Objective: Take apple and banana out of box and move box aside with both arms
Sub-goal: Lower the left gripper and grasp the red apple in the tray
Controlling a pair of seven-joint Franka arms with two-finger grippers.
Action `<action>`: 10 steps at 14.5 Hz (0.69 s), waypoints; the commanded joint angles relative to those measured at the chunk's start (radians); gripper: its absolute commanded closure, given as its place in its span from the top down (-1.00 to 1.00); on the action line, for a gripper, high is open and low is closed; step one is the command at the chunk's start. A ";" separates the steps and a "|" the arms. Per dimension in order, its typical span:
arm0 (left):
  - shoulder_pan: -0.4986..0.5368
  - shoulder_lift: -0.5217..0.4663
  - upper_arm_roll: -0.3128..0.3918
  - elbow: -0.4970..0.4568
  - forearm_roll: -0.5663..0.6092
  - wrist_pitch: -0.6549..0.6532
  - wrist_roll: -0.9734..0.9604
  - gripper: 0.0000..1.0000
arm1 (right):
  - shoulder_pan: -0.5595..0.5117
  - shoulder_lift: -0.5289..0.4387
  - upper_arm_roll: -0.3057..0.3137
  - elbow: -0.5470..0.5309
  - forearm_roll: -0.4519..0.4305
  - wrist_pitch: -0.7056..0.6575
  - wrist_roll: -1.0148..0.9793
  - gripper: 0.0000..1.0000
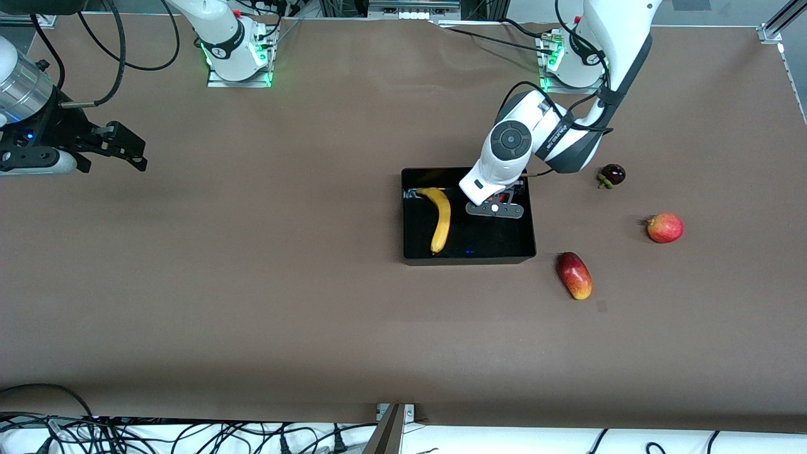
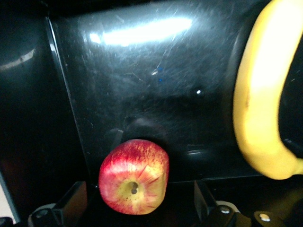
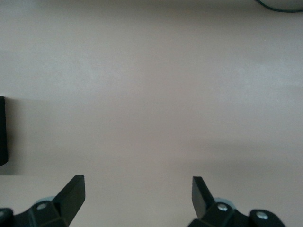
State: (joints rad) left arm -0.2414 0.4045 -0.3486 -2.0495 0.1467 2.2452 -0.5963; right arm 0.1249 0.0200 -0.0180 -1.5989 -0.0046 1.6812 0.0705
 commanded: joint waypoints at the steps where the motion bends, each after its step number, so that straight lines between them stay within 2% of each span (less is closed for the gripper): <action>1: -0.009 0.033 -0.001 -0.018 0.028 0.040 -0.014 1.00 | 0.004 0.001 -0.002 0.016 -0.014 -0.008 0.002 1.00; 5: -0.009 0.063 -0.001 -0.020 0.105 0.070 -0.016 1.00 | 0.004 0.001 -0.002 0.014 -0.011 -0.009 0.002 1.00; 6: -0.006 0.066 -0.001 -0.020 0.106 0.068 -0.016 0.37 | 0.004 0.001 -0.002 0.016 -0.011 -0.009 0.002 1.00; 7: -0.001 0.065 -0.001 -0.018 0.106 0.067 -0.016 -0.02 | 0.004 0.001 0.000 0.014 -0.011 -0.011 0.002 1.00; 8: 0.002 0.060 -0.001 -0.015 0.106 0.062 -0.014 -0.25 | 0.004 0.001 0.000 0.014 -0.011 -0.014 0.002 1.00; 9: 0.005 0.054 -0.001 -0.009 0.106 0.054 -0.016 -0.35 | 0.004 0.001 -0.002 0.014 -0.009 -0.015 0.000 1.00; 10: 0.005 0.044 -0.001 -0.005 0.106 0.048 -0.016 -0.36 | 0.004 0.001 -0.002 0.014 -0.008 -0.015 0.000 1.00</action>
State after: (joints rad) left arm -0.2412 0.4699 -0.3483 -2.0644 0.2293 2.3053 -0.6000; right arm 0.1249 0.0200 -0.0181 -1.5988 -0.0046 1.6805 0.0705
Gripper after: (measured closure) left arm 0.339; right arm 0.000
